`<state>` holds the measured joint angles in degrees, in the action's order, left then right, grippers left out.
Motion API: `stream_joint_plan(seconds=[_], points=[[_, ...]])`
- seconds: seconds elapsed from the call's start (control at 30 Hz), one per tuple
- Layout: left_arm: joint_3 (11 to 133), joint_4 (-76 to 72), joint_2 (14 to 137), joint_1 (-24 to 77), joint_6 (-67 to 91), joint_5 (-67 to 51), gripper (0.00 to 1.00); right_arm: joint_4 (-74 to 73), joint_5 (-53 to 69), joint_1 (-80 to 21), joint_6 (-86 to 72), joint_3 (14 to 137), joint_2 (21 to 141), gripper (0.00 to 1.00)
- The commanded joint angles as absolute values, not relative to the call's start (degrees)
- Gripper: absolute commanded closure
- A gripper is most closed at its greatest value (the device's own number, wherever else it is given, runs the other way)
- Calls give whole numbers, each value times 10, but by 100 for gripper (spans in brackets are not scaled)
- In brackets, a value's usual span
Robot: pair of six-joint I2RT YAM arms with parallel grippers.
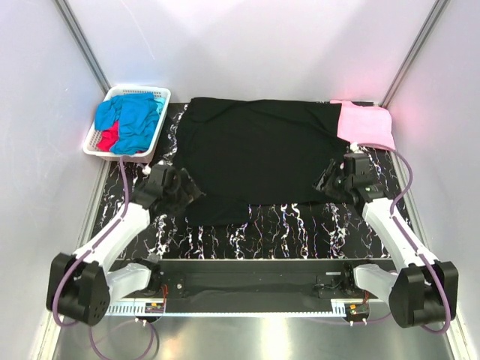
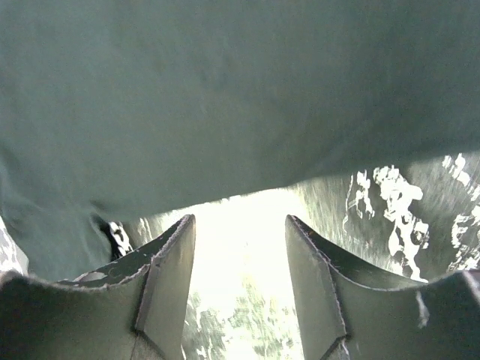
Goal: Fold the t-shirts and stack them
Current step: Flatten the tshirt out
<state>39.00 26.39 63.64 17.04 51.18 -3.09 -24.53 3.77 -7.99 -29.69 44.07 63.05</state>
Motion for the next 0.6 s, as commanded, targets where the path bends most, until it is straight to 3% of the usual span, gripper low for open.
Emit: stream_joint_plan(seconds=[0.0, 0.37, 0.5, 0.53, 0.57], points=[[351, 247, 584, 174, 558, -26, 1, -207, 79, -85, -316, 403, 611, 43], [324, 312, 605, 202, 591, 34, 4, -200, 105, -90, -319, 398, 632, 44], [341, 313, 651, 211, 599, 46, 19, -202, 102, -90, -319, 396, 632, 45], [345, 312, 663, 214, 599, 47, 33, -203, 101, -90, -319, 397, 630, 45], [350, 311, 682, 219, 599, 48, 38, -203, 99, -91, -319, 397, 631, 45]])
